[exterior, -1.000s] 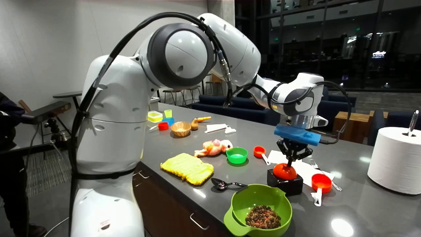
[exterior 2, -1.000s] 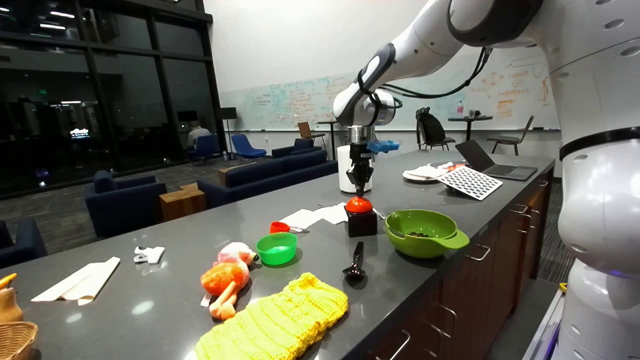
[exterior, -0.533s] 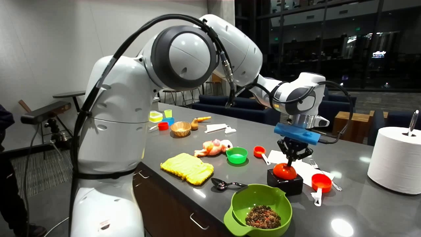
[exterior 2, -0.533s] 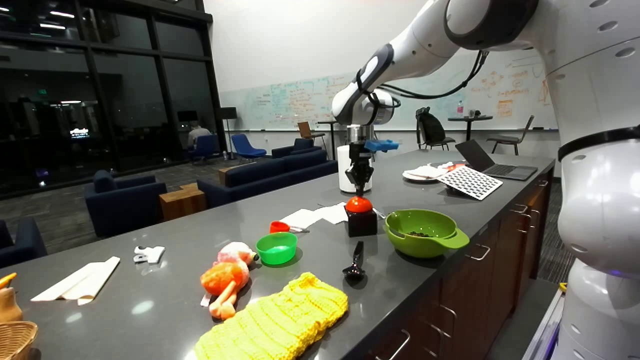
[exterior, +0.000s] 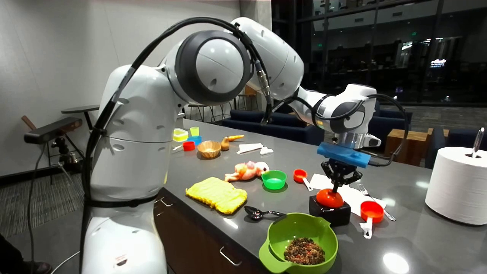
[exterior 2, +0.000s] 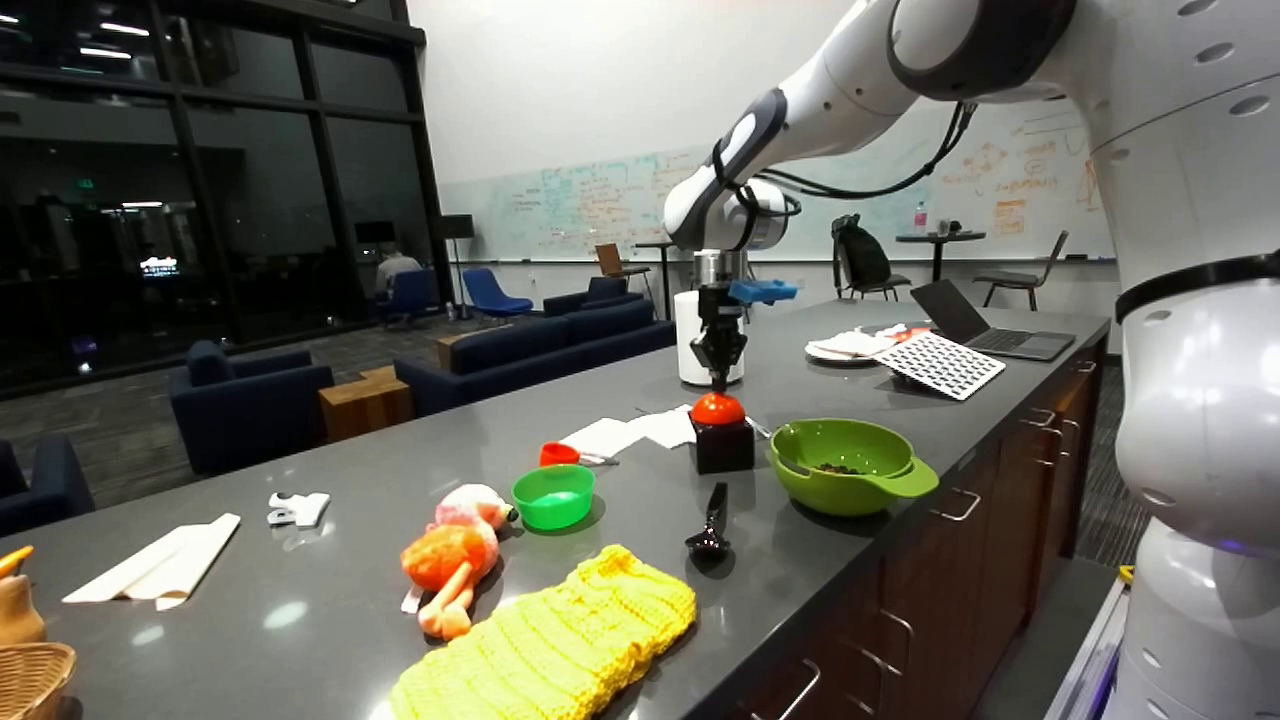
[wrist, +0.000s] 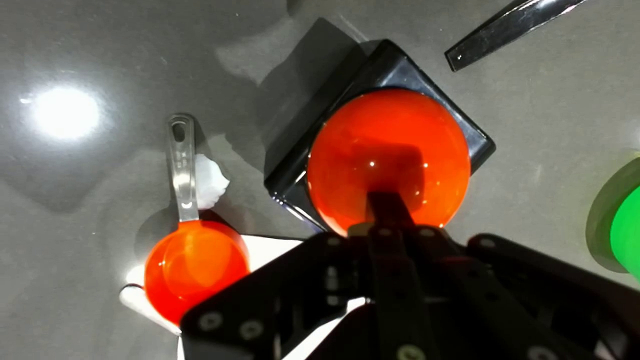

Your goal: Press the orange button on the black box

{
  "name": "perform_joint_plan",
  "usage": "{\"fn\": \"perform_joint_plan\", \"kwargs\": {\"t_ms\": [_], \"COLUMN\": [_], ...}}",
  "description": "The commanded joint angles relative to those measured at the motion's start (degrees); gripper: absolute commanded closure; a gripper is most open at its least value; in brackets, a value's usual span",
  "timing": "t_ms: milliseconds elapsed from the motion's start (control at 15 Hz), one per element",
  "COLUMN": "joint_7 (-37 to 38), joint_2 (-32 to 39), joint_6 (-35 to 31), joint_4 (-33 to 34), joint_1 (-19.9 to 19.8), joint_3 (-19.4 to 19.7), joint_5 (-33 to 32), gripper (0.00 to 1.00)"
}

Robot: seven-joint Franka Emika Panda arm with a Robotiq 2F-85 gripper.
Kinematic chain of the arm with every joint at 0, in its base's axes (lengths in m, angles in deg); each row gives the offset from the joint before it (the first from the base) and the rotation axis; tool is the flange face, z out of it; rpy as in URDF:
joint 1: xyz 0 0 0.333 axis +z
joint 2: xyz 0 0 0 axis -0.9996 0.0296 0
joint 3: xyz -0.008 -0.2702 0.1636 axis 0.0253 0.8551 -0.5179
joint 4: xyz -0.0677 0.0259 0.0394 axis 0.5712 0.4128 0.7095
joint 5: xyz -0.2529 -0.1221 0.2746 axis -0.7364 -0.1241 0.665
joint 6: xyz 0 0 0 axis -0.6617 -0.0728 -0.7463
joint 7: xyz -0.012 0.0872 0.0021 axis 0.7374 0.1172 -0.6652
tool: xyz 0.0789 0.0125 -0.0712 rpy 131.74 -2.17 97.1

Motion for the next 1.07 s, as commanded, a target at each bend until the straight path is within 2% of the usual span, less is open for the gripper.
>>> {"fn": "perform_joint_plan", "kwargs": {"t_ms": [0, 733, 800, 1000], "joint_7": [-0.09, -3.13, -0.45, 1.33], "joint_2": [1.56, 2.24, -9.47, -13.62], "joint_6": [-2.24, -8.89, -5.66, -1.31], "joint_4": [0.42, 0.22, -8.17, -8.47], "joint_1": [-0.69, -1.41, 0.63, 1.62], "joint_3": [-0.60, -1.10, -1.11, -1.37], "joint_5": [-1.03, -1.42, -3.65, -5.06], "gripper": [1.00, 1.00, 1.00, 1.00]}}
